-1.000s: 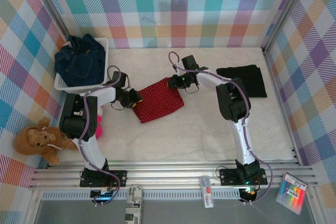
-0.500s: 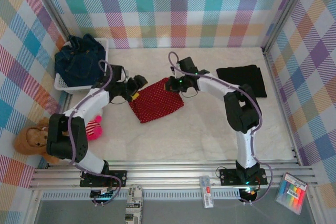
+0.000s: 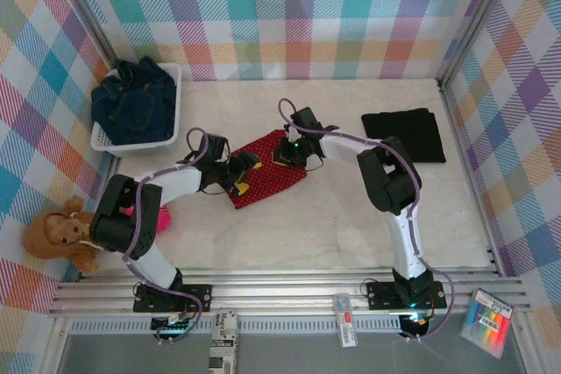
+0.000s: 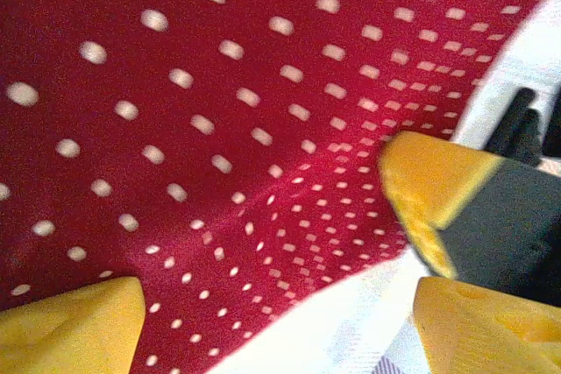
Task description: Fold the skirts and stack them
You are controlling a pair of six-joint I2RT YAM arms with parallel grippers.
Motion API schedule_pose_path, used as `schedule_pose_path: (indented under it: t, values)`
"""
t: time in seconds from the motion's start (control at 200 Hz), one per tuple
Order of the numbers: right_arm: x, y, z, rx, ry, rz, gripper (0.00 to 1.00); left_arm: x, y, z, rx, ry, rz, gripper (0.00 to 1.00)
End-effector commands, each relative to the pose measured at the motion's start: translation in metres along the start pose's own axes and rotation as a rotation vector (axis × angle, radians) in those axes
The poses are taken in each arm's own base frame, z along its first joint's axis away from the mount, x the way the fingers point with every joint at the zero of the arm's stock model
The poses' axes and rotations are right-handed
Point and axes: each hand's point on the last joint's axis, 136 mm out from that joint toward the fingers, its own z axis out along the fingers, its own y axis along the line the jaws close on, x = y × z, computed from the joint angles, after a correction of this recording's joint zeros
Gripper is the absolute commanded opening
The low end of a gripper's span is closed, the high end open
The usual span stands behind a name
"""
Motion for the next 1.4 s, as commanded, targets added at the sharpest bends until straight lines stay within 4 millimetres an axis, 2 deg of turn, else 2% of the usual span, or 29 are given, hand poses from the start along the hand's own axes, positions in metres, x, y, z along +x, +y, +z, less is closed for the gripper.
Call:
schedule_pose_path:
  t: [0.0,0.075,0.19,0.28,0.35,0.385,0.425,0.49,0.51,0.555,0.64,0.67,0.71,0.83,0.96,1.06,1.21,1.395]
  values:
    - [0.007,-0.025,0.003,0.086,0.009,0.051,0.0,-0.001,0.024,0.001,-0.064,-0.021,-0.021,0.81]
    - [0.018,-0.035,0.003,0.111,0.017,0.115,0.0,-0.003,0.045,-0.004,-0.145,-0.036,0.025,0.82]
    - [0.039,-0.029,0.002,0.059,0.006,0.211,0.01,-0.016,0.071,-0.016,-0.325,-0.062,0.214,0.9]
    - [0.044,-0.021,-0.004,0.011,-0.037,0.274,0.05,-0.02,0.068,-0.02,-0.331,-0.039,0.33,0.98]
    - [0.036,-0.008,-0.018,-0.045,-0.098,0.285,0.17,-0.015,0.05,-0.025,-0.283,0.012,0.383,1.0]
    - [0.031,-0.003,-0.025,-0.061,-0.122,0.278,0.24,-0.01,0.031,-0.028,-0.23,0.043,0.413,1.0]
    - [0.024,0.007,-0.037,-0.08,-0.143,0.251,0.4,-0.004,0.009,-0.033,-0.177,0.058,0.448,1.0]
    - [0.016,0.015,-0.049,-0.071,-0.142,0.203,0.49,0.002,-0.021,-0.042,-0.119,0.049,0.496,1.0]
    - [0.015,0.014,-0.052,-0.05,-0.14,0.191,0.5,0.003,-0.032,-0.045,-0.103,0.041,0.509,1.0]
    - [0.012,0.004,-0.058,0.029,-0.153,0.171,0.63,0.005,-0.047,-0.05,-0.073,0.03,0.517,1.0]
    - [0.012,-0.019,-0.066,0.148,-0.183,0.179,0.71,0.002,-0.065,-0.051,-0.03,0.01,0.49,1.0]
    - [0.013,-0.025,-0.068,0.167,-0.191,0.178,0.81,-0.001,-0.068,-0.05,-0.026,0.0,0.483,1.0]
    - [0.013,-0.031,-0.069,0.182,-0.202,0.168,1.0,-0.007,-0.069,-0.048,-0.032,-0.019,0.472,1.0]
    - [0.015,-0.041,-0.067,0.178,-0.201,0.104,0.99,-0.02,-0.061,-0.039,-0.125,-0.042,0.447,1.0]
    - [0.022,-0.029,-0.057,0.021,-0.123,0.02,0.99,-0.027,-0.04,-0.038,-0.329,-0.077,0.526,1.0]
    - [0.028,-0.025,-0.05,-0.022,-0.068,0.006,0.97,-0.029,-0.026,-0.038,-0.462,-0.071,0.577,0.98]
    - [0.034,-0.021,-0.043,-0.071,-0.027,0.033,0.94,-0.03,-0.012,-0.033,-0.539,-0.039,0.577,0.97]
    - [0.04,-0.019,-0.034,-0.113,0.01,0.087,0.93,-0.029,0.011,-0.013,-0.662,0.038,0.569,0.99]
